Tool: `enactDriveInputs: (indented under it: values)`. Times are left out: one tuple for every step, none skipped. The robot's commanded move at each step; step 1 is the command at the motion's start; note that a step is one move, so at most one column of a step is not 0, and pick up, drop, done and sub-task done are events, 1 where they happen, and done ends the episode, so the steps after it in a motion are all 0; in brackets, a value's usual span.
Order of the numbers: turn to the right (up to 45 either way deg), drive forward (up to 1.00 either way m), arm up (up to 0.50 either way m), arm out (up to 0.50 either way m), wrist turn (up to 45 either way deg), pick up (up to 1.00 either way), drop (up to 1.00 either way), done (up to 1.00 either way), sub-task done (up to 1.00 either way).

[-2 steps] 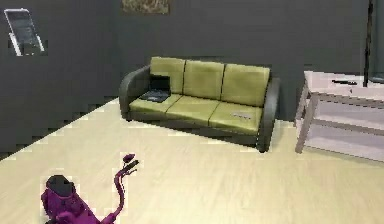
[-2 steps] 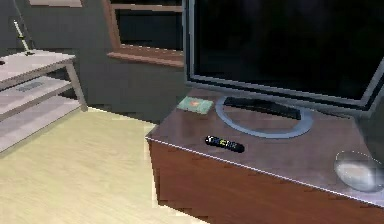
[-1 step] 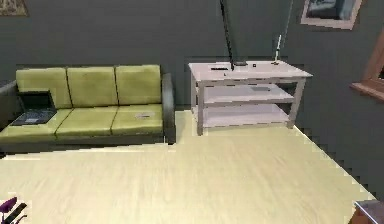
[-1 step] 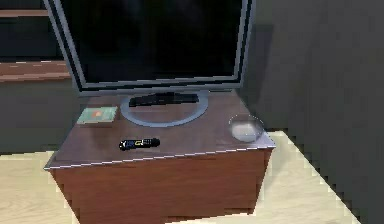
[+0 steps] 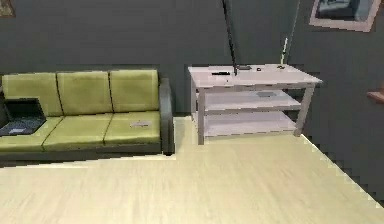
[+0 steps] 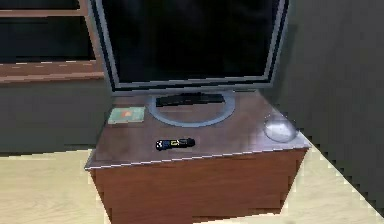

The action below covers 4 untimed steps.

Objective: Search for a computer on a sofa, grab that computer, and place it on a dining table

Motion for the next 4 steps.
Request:
enactDriveInputs:
  values:
    - [45.0, 0.0, 0.0, 0.0, 0.0, 0.0, 0.0, 0.0, 0.0]
    - [36.0, 0.0, 0.0, 0.0, 0.0, 0.0, 0.0, 0.0, 0.0]
    - [0.0, 0.05, 0.0, 0.0, 0.0, 0.0, 0.0, 0.0, 0.0]
    - [-45.0, 0.0, 0.0, 0.0, 0.0, 0.0, 0.0, 0.0, 0.0]
